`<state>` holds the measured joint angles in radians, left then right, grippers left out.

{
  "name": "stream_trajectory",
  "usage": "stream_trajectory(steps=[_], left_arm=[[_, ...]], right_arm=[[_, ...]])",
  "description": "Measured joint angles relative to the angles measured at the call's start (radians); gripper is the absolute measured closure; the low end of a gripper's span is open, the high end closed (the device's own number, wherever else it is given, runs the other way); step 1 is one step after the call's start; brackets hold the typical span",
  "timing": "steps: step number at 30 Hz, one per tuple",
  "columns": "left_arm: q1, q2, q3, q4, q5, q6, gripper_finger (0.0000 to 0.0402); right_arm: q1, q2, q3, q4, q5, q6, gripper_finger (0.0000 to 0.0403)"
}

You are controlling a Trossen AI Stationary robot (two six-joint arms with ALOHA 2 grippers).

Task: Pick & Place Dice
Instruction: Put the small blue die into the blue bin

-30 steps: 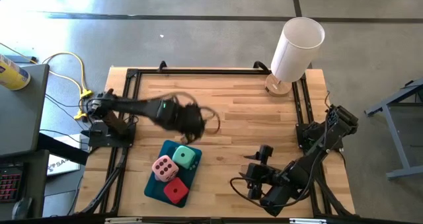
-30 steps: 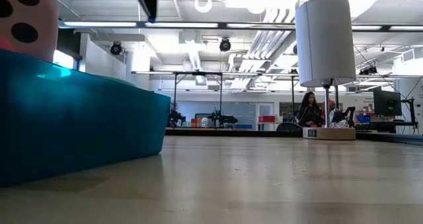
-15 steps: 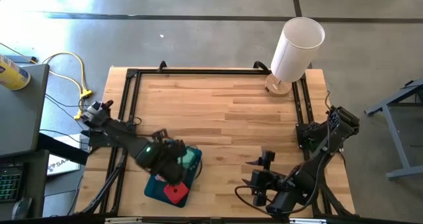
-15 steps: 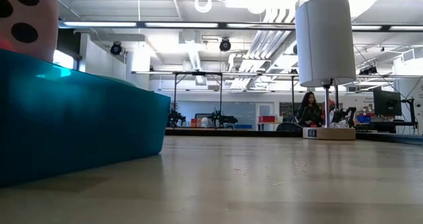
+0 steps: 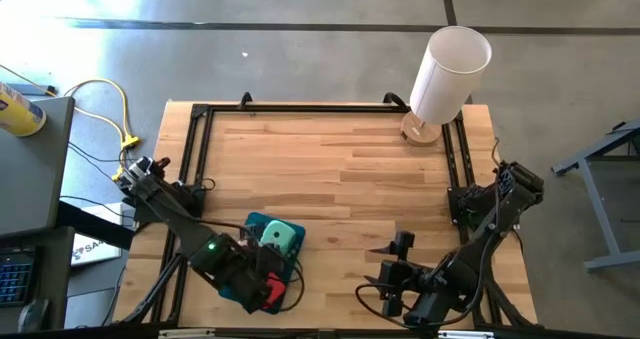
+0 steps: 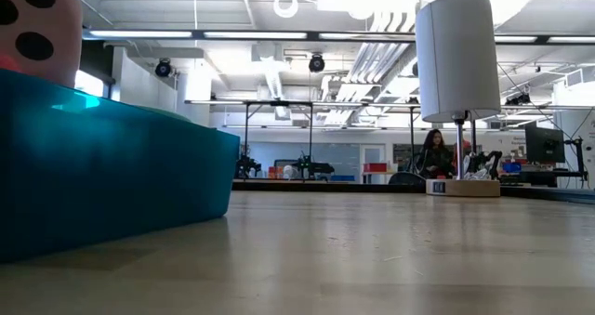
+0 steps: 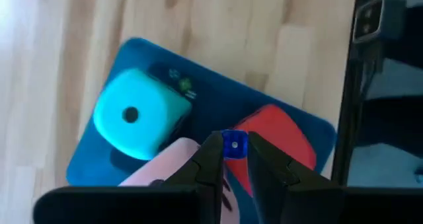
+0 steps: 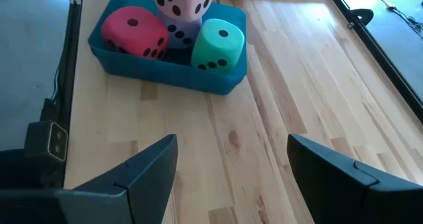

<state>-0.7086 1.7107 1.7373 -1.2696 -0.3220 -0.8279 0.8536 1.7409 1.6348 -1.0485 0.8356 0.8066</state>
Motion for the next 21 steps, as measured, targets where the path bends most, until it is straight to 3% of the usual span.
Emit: stream_trajectory(steps=[12, 21], left_arm=[[0.054, 0.002, -0.22, 0.273, 0.118, 0.099, 0.0359], [0.071, 0.004, -0.268, 0.292, 0.104, 0.073, 0.0336]], right_arm=[[0.033, 0.0, 0.0, 0.018, 0.002, 0.0, 0.0126], [0.033, 0.0, 0.0, 0.017, 0.002, 0.0, 0.0126]])
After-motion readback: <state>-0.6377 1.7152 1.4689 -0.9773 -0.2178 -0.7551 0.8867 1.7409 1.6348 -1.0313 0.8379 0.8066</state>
